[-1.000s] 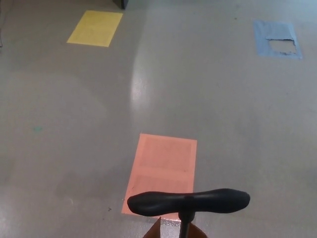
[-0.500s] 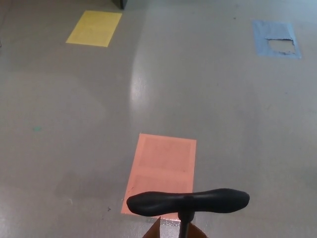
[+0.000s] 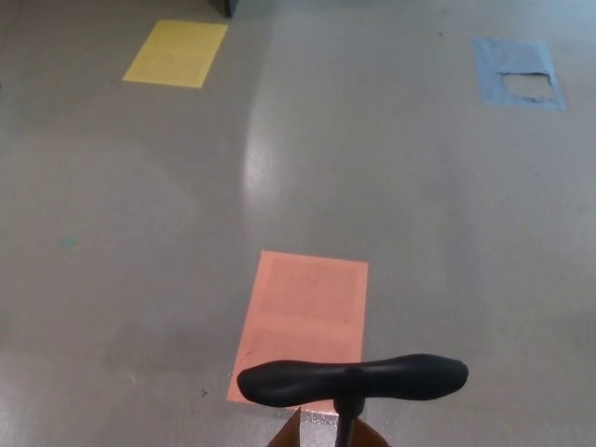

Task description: An air pump is kept on top of a storage box on the floor and the robot uses its right hand to press down on the handle of the pump to compress it

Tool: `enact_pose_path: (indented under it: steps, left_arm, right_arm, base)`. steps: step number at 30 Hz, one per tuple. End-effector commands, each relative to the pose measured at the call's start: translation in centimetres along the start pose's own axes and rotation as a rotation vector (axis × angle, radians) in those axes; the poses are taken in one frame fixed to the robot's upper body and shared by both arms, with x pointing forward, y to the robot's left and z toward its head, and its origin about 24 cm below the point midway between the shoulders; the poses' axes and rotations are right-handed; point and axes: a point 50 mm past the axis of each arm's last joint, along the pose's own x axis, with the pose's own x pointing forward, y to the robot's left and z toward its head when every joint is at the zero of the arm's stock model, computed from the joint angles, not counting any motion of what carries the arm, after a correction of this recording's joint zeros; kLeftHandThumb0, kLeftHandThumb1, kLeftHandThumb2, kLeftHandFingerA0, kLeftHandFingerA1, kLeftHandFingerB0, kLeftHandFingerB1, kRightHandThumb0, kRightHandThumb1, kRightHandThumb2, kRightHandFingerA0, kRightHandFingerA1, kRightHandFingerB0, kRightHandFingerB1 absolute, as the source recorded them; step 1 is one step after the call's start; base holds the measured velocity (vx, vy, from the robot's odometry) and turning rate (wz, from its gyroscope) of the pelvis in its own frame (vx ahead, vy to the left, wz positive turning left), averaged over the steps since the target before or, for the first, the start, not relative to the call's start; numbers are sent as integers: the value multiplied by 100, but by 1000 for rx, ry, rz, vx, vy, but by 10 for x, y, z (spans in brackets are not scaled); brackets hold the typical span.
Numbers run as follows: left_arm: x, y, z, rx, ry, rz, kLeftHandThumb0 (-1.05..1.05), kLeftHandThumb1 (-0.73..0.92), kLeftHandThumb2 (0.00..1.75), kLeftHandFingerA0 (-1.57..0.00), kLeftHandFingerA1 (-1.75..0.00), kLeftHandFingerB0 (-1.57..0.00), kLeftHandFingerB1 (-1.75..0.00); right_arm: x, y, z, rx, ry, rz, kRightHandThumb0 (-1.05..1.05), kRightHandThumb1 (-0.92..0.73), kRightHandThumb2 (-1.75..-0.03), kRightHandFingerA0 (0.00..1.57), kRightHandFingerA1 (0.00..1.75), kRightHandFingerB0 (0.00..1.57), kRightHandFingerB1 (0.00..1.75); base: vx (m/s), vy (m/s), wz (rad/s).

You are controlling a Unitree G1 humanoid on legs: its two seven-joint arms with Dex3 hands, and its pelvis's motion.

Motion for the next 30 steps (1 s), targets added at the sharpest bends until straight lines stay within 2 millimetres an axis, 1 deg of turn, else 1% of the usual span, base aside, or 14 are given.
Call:
enact_pose_path:
  steps: [1,2,5,7,13,16,17,19,24,27,28,30]
  left_arm:
    - [-4,11,-3,21,-2,-8,-36,47,104,0,-47,0,-47]
    - [-4,11,-2,21,-4,-8,-36,47,104,0,-47,0,-47]
    - [-4,12,-2,21,-9,-7,-36,48,105,0,-47,0,-47]
    - [-4,12,-2,19,-11,-8,-36,48,105,0,-47,0,-47]
    - [-4,13,0,12,-18,-9,-36,47,104,0,-47,0,-47]
    - [-3,13,1,8,-17,-9,-36,46,104,0,-48,0,-47]
    - [-3,13,1,11,-16,-6,-73,80,65,-19,-29,-17,-27]
    - [-3,14,2,13,-15,-2,-73,80,64,-20,-30,-17,-28]
    - [-2,14,3,27,-11,-1,-73,81,64,-21,-30,-17,-28]
    - [-2,14,4,34,-11,1,-74,81,64,-20,-30,-17,-28]
    - [-2,14,4,36,-10,2,-36,46,104,-1,-48,0,-47]
    - [-2,14,4,35,-12,2,-36,46,104,0,-48,0,-47]
  right_arm:
    - [-12,66,163,-232,-586,681,-92,-90,-123,0,13,0,14]
    - [-12,71,163,-233,-576,709,-92,-89,-122,0,13,0,13]
    - [-11,76,163,-241,-559,741,-92,-89,-122,0,12,0,13]
    - [-11,83,161,-267,-536,798,-93,-92,-124,0,8,0,8]
    - [-16,98,155,-284,-497,878,-90,-90,-123,0,11,0,11]
    - [-18,102,152,-281,-478,900,-89,-90,-123,0,11,0,11]
    - [-20,104,149,-282,-464,919,-90,-91,-124,0,10,0,10]
    - [-23,107,145,-278,-441,942,-89,-90,-124,0,11,0,11]
    - [-29,114,138,-266,-401,981,-91,-91,-124,0,11,0,10]
    - [-36,120,129,-261,-353,1022,-90,-91,-124,0,12,0,11]
    - [-37,122,127,-259,-344,1030,-88,-90,-124,0,14,0,13]
    - [-42,126,120,-253,-315,1053,-87,-89,-124,0,16,0,15]
  base:
    - [0,0,0]
    - [0,0,0]
    - [0,0,0]
    - [0,0,0]
    - [0,0,0]
    - [0,0,0]
    - [0,0,0]
    - [0,0,0]
    - [0,0,0]
    - [0,0,0]
    - [0,0,0]
    - [0,0,0]
